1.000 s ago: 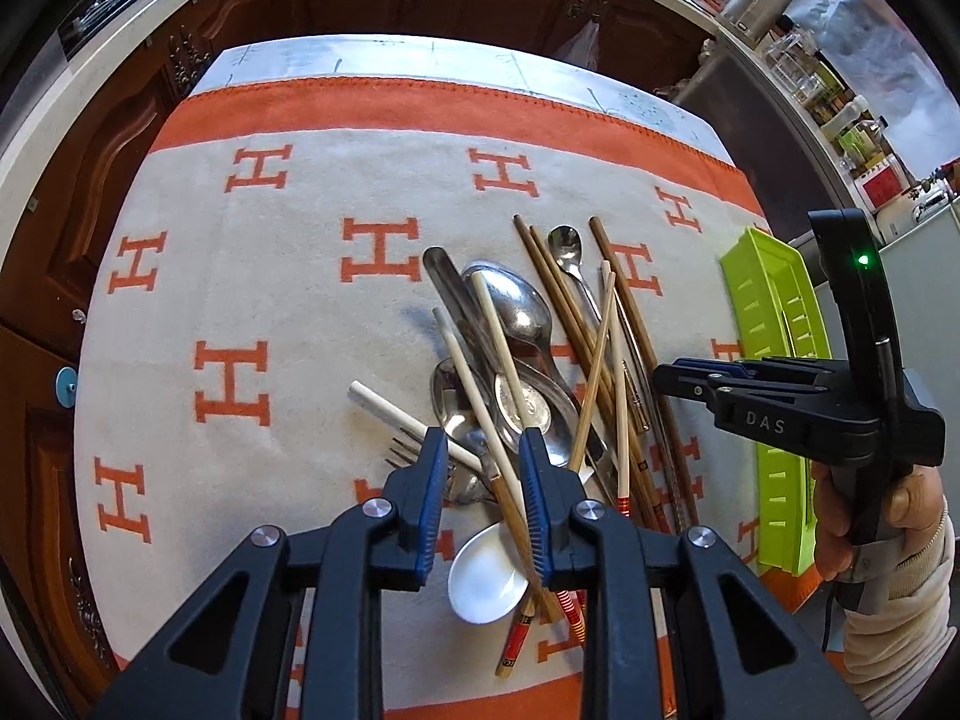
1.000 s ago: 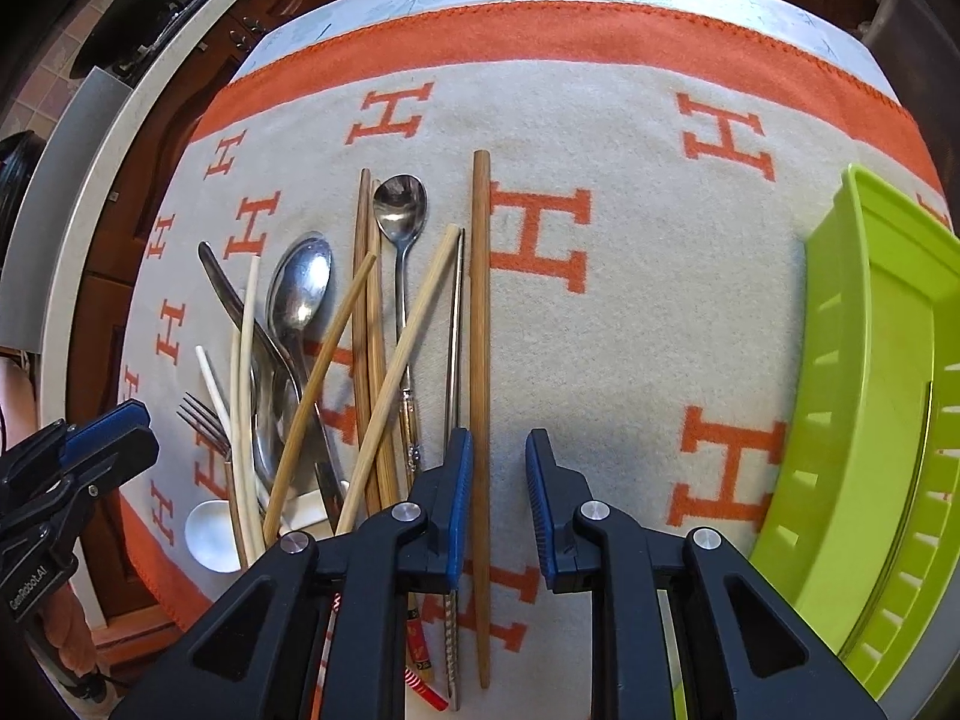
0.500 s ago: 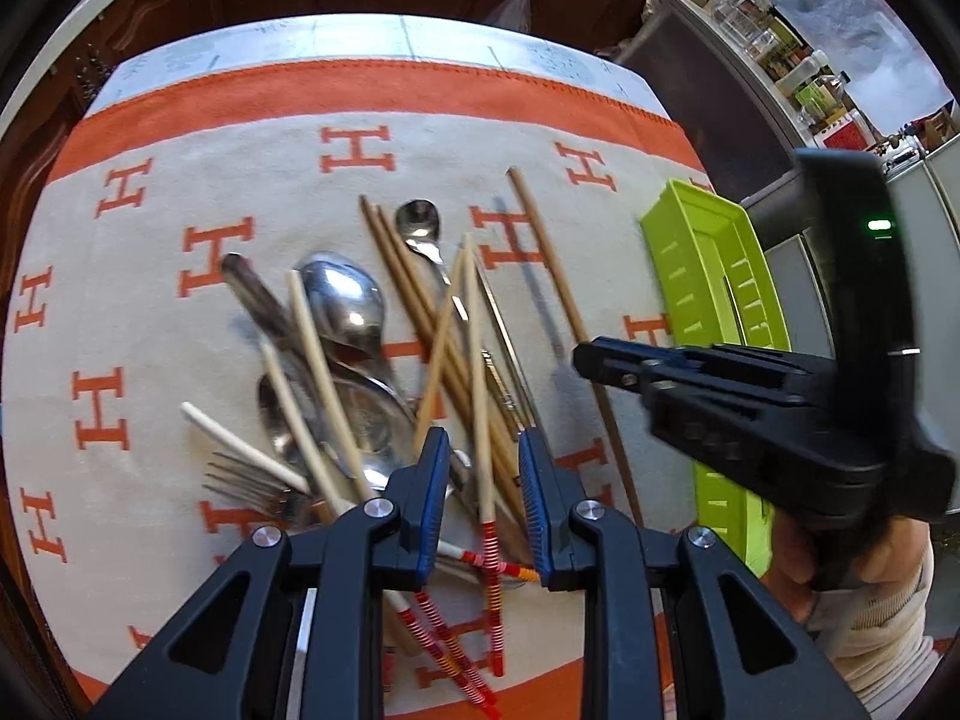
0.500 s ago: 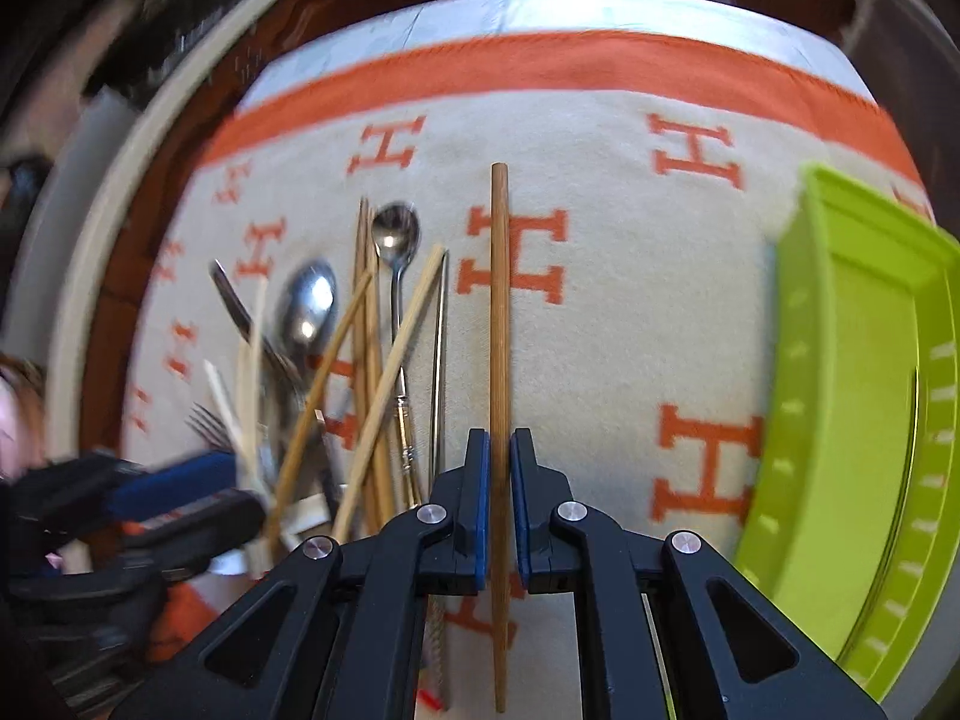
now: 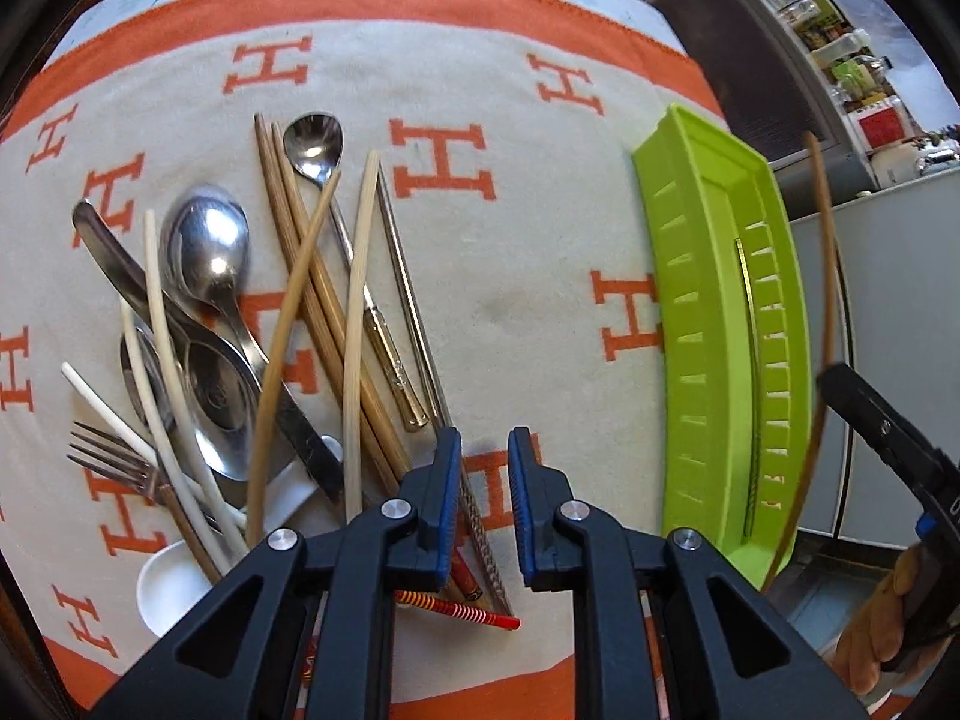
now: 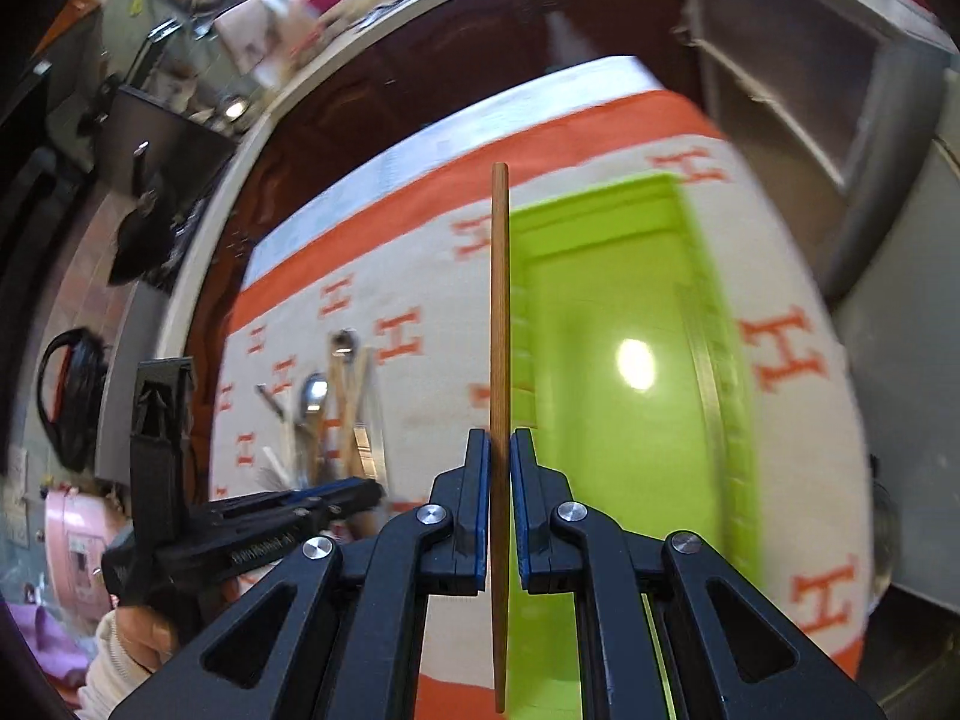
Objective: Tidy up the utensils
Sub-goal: 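Drop the wooden chopstick into the tray with the right tool while the left tool grasps a steel chopstick, then lower the steel chopstick into the green tray and open the left tool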
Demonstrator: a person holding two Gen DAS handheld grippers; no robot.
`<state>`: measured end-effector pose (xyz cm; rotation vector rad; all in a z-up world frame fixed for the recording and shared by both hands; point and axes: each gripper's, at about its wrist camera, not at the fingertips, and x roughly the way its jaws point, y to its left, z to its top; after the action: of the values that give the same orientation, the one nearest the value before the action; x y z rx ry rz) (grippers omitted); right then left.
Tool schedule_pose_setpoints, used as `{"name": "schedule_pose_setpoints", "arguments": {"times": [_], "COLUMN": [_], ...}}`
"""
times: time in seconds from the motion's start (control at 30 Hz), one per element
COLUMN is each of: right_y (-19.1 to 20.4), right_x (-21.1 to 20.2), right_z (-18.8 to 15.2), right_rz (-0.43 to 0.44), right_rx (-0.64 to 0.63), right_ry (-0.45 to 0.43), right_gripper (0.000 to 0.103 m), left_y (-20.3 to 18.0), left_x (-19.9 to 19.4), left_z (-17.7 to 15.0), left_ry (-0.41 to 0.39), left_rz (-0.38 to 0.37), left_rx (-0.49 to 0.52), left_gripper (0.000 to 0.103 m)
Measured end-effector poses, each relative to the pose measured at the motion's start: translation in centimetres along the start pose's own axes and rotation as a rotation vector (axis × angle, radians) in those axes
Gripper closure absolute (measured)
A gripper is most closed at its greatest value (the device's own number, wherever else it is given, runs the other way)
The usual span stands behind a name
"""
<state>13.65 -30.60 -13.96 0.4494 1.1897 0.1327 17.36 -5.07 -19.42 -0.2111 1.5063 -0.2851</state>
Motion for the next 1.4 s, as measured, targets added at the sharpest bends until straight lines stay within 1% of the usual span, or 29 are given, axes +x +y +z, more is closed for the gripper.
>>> {"name": "schedule_pose_setpoints", "arguments": {"times": [0.1,0.17,0.23,0.3,0.43,0.53,0.57,0.6,0.63,0.7,0.77,0.93,1.13,1.3,1.4], "right_y": [-2.0,-3.4,-3.9,-4.2,-3.6,-3.1,-3.3,-3.5,-3.7,-4.1,-4.5,-5.3,-5.6,-5.7,-6.1], "right_x": [-0.4,-0.6,-0.4,-0.2,0.8,1.7,1.9,2.0,2.0,1.8,1.5,0.6,-0.3,-1.3,-2.1], "right_z": [-0.8,-1.2,-1.5,-1.5,-1.4,-1.2,-1.2,-1.1,-1.2,-1.3,-1.4,-1.9,-2.5,-3.0,-3.2], "right_rz": [-0.043,-0.059,-0.089,-0.101,-0.135,-0.136,-0.131,-0.122,-0.112,-0.106,-0.101,-0.078,-0.045,-0.029,-0.029], "right_rx": [0.011,0.008,-0.008,-0.015,-0.056,-0.047,-0.037,-0.022,-0.009,0.006,0.019,0.051,0.073,0.077,0.086], "right_ry": [0.001,0.003,-0.001,-0.003,0.011,0.042,0.049,0.054,0.054,0.043,0.034,0.019,0.003,-0.016,-0.033], "right_gripper": [0.096,0.096,0.096,0.096,0.096,0.094,0.093,0.091,0.087,0.085,0.084,0.084,0.084,0.084,0.084], "left_y": [-0.4,-0.8,-0.7,-0.7,-1.1,-0.9,-0.9,-1.1,-1.1,-1.3,-1.5,-2.0,-4.0,-7.2,-9.9], "left_x": [1.1,1.4,1.9,2.4,3.1,3.1,3.1,3.1,3.2,3.1,3.2,2.1,-1.3,-4.0,-4.4], "left_z": [-0.1,-0.1,0.0,0.0,0.1,0.2,0.3,0.4,0.4,0.4,0.3,-0.3,-1.5,-2.7,-3.1], "left_ry": [0.016,0.007,0.012,0.017,0.013,0.009,0.006,-0.001,-0.008,-0.02,-0.034,-0.058,-0.105,-0.133,-0.13], "left_rz": [0.02,0.043,0.05,0.064,0.075,0.089,0.095,0.109,0.11,0.111,0.107,0.059,-0.024,-0.118,-0.163], "left_rx": [-0.025,-0.03,-0.046,-0.065,-0.08,-0.078,-0.077,-0.076,-0.079,-0.085,-0.092,-0.092,-0.058,-0.008,0.035], "left_gripper": [0.089,0.089,0.089,0.089,0.089,0.089,0.095,0.098,0.098,0.099,0.099,0.1,0.1,0.1,0.1]}}
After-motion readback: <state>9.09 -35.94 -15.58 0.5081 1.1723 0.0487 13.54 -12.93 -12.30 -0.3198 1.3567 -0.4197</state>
